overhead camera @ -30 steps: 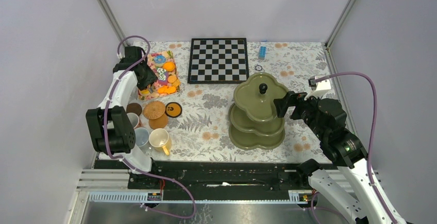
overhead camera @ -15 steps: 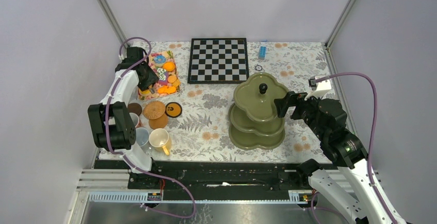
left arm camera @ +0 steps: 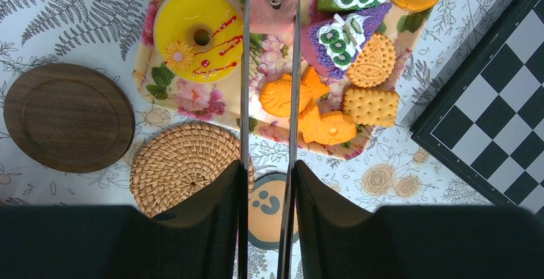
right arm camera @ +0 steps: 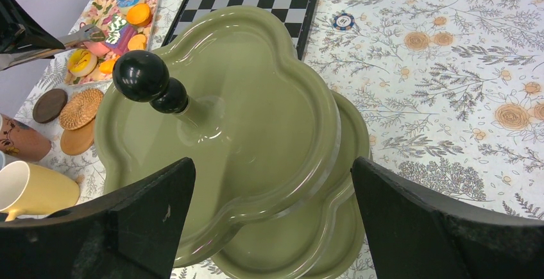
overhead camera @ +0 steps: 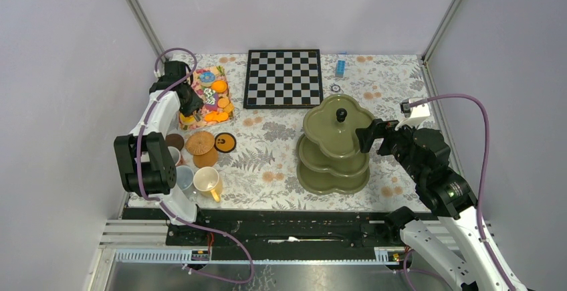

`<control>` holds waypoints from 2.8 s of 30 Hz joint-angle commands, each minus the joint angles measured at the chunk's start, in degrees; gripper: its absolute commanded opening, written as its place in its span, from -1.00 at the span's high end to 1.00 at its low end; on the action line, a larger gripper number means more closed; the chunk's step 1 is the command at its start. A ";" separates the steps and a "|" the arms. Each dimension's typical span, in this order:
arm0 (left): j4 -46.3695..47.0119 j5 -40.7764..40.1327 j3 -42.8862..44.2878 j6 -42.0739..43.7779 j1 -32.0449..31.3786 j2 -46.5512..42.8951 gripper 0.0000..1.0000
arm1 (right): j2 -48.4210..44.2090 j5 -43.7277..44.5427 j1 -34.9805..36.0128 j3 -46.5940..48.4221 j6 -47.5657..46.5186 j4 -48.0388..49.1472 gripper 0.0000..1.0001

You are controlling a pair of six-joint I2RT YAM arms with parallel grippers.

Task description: Serve the afternoon tea

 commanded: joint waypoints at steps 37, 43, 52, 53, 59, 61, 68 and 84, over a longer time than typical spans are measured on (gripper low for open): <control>4.79 15.51 -14.01 41.43 -45.00 -23.47 0.43 | -8.86 6.65 0.26 0.24 -2.39 7.31 -0.97; 10.94 21.37 -16.80 43.16 -44.87 -20.76 0.46 | -9.04 6.12 0.26 0.86 -1.97 6.06 -0.97; 20.40 24.07 -20.65 44.69 -44.95 -18.15 0.46 | -9.72 6.38 0.28 0.03 -1.93 5.53 -0.97; 20.61 24.84 -20.36 44.75 -44.99 -17.28 0.46 | -9.61 6.28 0.26 0.02 -1.81 5.53 -0.97; 19.68 27.25 -17.50 44.61 -45.00 -12.08 0.46 | -9.82 5.92 0.26 -0.45 -1.30 5.60 -0.97; 20.45 27.82 -17.43 44.53 -45.00 -11.59 0.44 | -10.17 6.02 0.26 -0.66 -1.21 5.59 -0.97; 20.80 27.92 -17.10 43.88 -45.00 -9.93 0.42 | -10.30 5.99 0.26 -0.86 -1.15 5.55 -0.97; 20.32 26.43 -15.38 41.98 -44.96 -8.61 0.02 | -10.71 6.20 0.26 -1.30 -1.05 5.54 -0.97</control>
